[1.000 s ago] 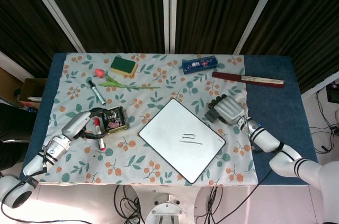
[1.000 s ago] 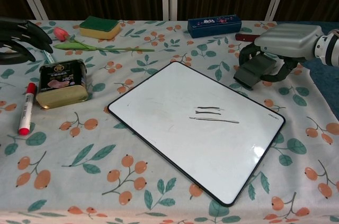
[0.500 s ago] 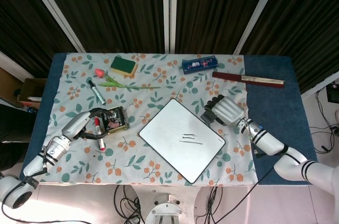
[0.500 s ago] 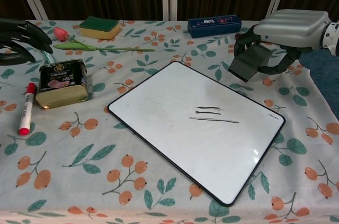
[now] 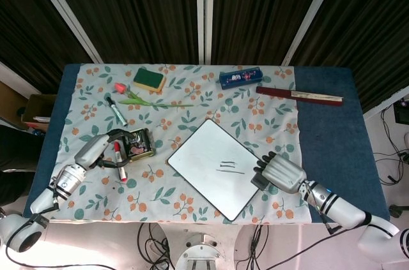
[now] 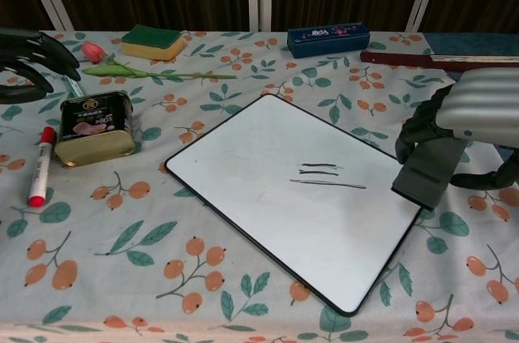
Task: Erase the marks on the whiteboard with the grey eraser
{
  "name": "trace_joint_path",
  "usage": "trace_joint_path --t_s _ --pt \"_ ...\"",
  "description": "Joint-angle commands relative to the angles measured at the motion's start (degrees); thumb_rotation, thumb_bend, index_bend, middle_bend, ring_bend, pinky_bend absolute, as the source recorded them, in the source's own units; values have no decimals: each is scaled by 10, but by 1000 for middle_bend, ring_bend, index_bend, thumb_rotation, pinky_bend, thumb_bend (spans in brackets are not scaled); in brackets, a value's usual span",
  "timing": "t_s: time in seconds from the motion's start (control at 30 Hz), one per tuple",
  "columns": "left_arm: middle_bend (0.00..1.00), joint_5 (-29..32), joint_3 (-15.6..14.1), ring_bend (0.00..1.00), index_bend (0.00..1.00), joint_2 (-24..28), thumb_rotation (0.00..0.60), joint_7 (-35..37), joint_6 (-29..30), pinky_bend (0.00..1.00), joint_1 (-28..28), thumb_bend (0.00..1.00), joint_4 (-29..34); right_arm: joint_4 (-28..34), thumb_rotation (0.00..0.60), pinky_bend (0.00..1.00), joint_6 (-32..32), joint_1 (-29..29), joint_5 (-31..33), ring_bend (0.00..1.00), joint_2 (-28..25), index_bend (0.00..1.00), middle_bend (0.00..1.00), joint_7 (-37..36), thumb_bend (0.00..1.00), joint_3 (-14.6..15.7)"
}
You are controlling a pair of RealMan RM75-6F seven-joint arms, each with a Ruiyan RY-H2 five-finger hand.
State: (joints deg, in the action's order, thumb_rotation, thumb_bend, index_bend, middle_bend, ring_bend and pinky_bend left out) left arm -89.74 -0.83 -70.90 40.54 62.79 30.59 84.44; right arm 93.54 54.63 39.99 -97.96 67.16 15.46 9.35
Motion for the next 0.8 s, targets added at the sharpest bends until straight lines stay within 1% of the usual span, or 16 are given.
trace_joint_path --t_s 0.03,0.17,0.3,0.5,0.8 --pt "260 -1 0 170 282 0 461 -3 -1 269 1 265 1 -19 600 350 9 -16 -12 434 22 519 530 10 320 8" --pt "260 -3 0 170 282 1 462 -6 1 268 1 265 4 -48 600 352 22 -28 -13 434 51 518 530 0 320 2" --pt "259 -2 1 170 282 2 460 -8 3 268 0 265 5 -64 600 351 23 -26 -20 434 70 518 530 -8 320 -5" --pt "260 0 2 170 282 4 463 -5 0 267 1 265 4 -76 600 352 -1 -14 -10 430 97 523 529 1 320 -22" --pt "260 -1 4 170 282 13 462 -5 10 267 -2 265 7 -108 600 352 -18 2 4 429 160 521 529 38 320 -57"
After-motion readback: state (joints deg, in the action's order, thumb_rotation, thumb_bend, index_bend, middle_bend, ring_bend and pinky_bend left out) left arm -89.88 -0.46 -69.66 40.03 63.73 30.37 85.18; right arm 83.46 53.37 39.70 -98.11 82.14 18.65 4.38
